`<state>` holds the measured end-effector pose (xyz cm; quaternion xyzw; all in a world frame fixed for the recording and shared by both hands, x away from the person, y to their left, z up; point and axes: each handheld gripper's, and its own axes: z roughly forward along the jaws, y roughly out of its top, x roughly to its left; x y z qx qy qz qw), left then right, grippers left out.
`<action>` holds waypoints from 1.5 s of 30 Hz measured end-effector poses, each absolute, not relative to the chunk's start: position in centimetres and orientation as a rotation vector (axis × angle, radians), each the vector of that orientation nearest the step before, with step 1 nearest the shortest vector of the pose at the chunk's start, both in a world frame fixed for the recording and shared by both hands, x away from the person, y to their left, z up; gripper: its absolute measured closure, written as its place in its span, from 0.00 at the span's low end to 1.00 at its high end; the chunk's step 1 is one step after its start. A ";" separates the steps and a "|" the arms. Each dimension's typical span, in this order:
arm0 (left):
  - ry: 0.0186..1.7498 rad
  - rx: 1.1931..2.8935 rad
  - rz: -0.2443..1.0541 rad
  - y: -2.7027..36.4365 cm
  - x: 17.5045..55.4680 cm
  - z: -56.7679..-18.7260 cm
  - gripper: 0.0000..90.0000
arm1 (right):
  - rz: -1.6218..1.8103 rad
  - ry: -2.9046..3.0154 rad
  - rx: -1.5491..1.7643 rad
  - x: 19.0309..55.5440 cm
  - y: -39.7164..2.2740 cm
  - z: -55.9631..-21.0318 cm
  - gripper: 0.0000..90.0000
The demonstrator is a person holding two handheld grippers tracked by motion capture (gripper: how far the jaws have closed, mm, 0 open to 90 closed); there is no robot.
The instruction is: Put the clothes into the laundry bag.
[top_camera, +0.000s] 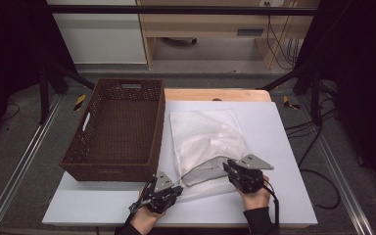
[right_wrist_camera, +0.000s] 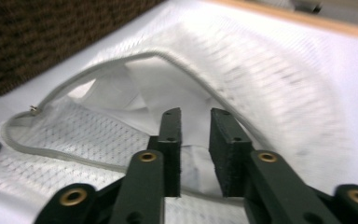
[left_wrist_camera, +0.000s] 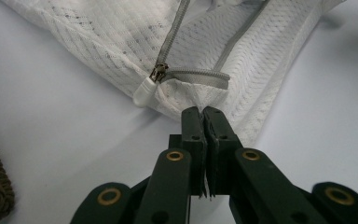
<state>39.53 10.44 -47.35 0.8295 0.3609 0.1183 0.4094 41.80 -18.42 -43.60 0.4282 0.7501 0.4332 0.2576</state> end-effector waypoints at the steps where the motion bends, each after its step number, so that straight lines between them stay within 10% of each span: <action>1: 0.912 2.092 0.300 10.4 39.6 -47.4 0.96 | 1.162 2.009 1.158 41.5 -18.9 -43.3 0.73; 5: 0.913 2.089 0.298 10.3 39.7 -47.5 0.95 | 1.115 1.960 1.193 42.5 -19.7 -43.4 0.56; 11: 0.921 2.078 0.301 10.4 39.8 -47.4 0.95 | 1.057 2.021 1.223 43.5 -19.9 -44.4 0.98; 20: 0.944 2.072 0.286 10.9 39.7 -47.2 0.94 | 1.058 2.156 1.206 40.6 -21.3 -45.0 0.98; 29: 0.971 2.053 0.284 11.0 40.8 -47.0 0.48 | 1.101 2.130 1.199 40.3 -21.5 -45.4 0.77; 34: 1.026 2.064 0.264 10.6 41.9 -48.2 0.41 | 1.204 2.177 1.121 39.3 -19.6 -44.4 0.72; 45: 0.976 2.085 0.322 10.2 41.2 -48.0 0.94 | 1.173 2.252 1.033 41.2 -13.5 -45.0 1.00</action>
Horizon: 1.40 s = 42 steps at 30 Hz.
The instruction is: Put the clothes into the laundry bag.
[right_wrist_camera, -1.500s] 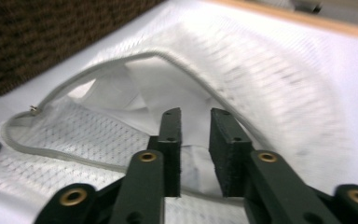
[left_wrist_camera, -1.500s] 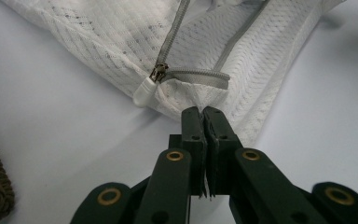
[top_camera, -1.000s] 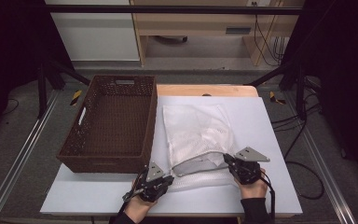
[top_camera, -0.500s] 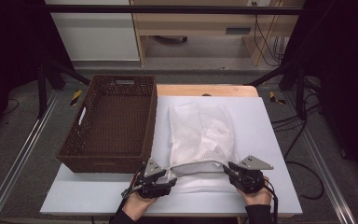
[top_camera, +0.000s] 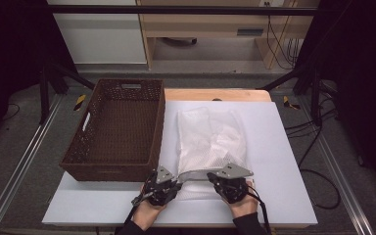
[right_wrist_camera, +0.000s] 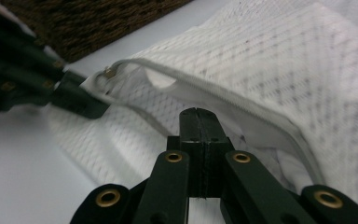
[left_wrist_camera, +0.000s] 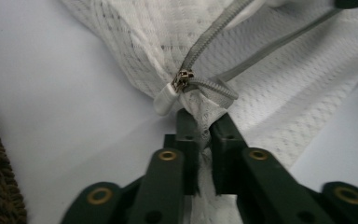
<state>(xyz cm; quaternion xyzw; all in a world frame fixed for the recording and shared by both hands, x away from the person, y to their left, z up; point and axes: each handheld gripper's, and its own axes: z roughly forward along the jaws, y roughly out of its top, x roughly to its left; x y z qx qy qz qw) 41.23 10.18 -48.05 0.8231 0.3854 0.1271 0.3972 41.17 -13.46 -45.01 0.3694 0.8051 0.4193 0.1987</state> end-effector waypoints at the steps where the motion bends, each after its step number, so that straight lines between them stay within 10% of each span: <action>1: 0.966 2.087 0.331 10.1 41.1 -47.9 0.95 | 1.184 2.233 1.048 41.6 -13.2 -45.2 1.00; 25: 0.934 2.069 0.299 10.1 39.9 -46.9 0.96 | 1.018 2.083 1.199 48.7 -11.8 -48.1 1.00; 42: 0.950 2.071 0.301 10.2 40.3 -47.3 0.88 | 1.136 2.019 1.186 42.6 -18.7 -44.7 0.65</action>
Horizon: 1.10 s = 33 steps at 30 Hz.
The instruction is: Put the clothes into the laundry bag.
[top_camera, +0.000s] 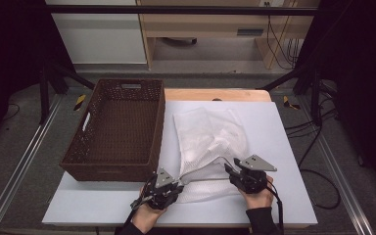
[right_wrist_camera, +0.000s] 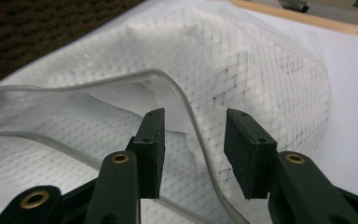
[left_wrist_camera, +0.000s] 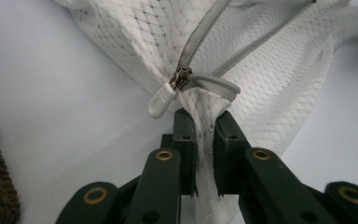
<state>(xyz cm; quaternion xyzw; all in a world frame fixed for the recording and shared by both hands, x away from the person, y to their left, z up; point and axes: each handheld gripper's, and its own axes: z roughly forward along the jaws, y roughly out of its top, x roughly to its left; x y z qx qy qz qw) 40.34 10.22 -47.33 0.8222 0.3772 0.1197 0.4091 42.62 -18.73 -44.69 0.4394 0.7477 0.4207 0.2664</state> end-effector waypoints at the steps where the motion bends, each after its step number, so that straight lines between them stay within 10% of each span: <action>1: 0.950 2.071 0.302 10.2 40.4 -47.3 0.88 | 1.116 2.027 1.195 43.1 -18.6 -45.0 0.66; 6: 0.959 2.064 0.294 10.4 40.4 -47.3 0.88 | 1.049 2.058 1.219 44.1 -18.4 -45.8 0.98; 13: 0.994 2.069 0.310 10.7 40.6 -47.5 0.84 | 1.076 2.172 1.157 40.9 -19.6 -45.1 0.99; 22: 1.000 2.045 0.326 11.4 40.9 -47.2 0.54 | 0.981 2.271 1.186 41.7 -19.1 -47.5 0.81; 33: 1.040 2.040 0.329 11.8 41.3 -47.5 0.60 | 1.035 2.048 1.323 40.0 -24.6 -46.5 0.64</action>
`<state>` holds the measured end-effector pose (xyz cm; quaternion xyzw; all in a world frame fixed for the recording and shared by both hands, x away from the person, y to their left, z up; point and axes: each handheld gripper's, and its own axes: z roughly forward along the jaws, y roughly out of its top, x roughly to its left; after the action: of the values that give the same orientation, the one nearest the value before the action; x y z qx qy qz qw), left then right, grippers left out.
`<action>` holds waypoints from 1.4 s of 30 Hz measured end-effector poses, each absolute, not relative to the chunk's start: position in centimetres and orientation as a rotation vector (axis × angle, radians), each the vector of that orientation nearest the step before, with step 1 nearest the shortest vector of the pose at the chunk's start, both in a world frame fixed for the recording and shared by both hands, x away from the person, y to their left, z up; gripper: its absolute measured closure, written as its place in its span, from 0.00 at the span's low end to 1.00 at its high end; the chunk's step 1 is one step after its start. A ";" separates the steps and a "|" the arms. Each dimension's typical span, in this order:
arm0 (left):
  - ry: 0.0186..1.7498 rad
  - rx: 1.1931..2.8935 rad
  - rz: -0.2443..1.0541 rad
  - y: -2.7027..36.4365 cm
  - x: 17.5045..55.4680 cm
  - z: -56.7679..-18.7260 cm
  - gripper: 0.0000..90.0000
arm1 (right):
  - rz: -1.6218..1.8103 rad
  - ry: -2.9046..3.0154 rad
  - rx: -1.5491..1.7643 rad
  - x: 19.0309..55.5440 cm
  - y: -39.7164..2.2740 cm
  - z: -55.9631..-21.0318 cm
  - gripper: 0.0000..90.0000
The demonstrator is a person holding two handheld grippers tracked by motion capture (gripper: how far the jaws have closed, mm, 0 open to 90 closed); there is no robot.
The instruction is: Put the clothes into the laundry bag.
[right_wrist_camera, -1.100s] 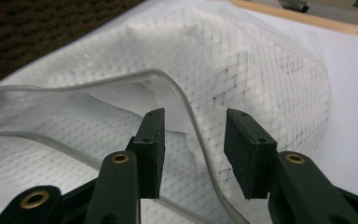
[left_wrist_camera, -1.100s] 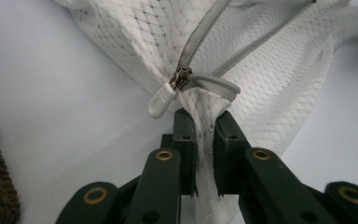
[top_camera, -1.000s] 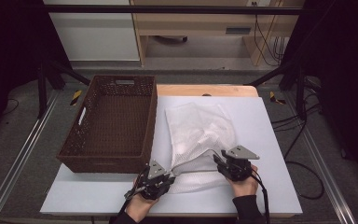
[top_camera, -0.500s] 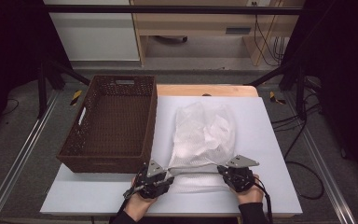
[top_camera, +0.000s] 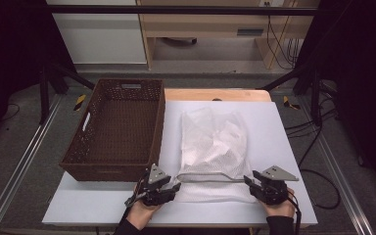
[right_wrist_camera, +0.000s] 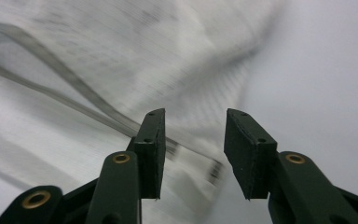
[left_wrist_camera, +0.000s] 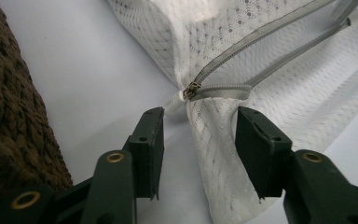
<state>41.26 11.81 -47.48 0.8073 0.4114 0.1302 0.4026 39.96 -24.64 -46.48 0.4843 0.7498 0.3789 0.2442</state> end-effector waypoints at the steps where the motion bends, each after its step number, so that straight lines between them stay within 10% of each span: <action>1: 1.043 2.043 0.328 11.8 41.3 -47.6 0.63 | 1.021 2.044 1.346 40.1 -25.0 -46.9 0.63; 14: 1.064 2.059 0.337 11.3 40.8 -48.1 0.96 | 0.959 2.132 1.428 40.3 -24.6 -48.0 0.94; 20: 1.015 2.099 0.338 10.2 39.4 -47.9 0.93 | 0.933 2.099 1.432 40.5 -25.6 -47.7 0.93; 30: 1.028 2.033 0.300 12.4 39.4 -47.3 0.56 | 1.032 2.038 1.363 40.1 -25.6 -46.8 0.71; 42: 0.995 2.084 0.282 12.5 38.7 -48.2 0.65 | 1.235 2.068 1.151 40.2 -20.8 -43.9 0.65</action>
<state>38.68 12.51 -48.25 0.8224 0.3926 0.1112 0.3964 40.25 -20.80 -43.88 0.4191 0.7531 0.4498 0.2341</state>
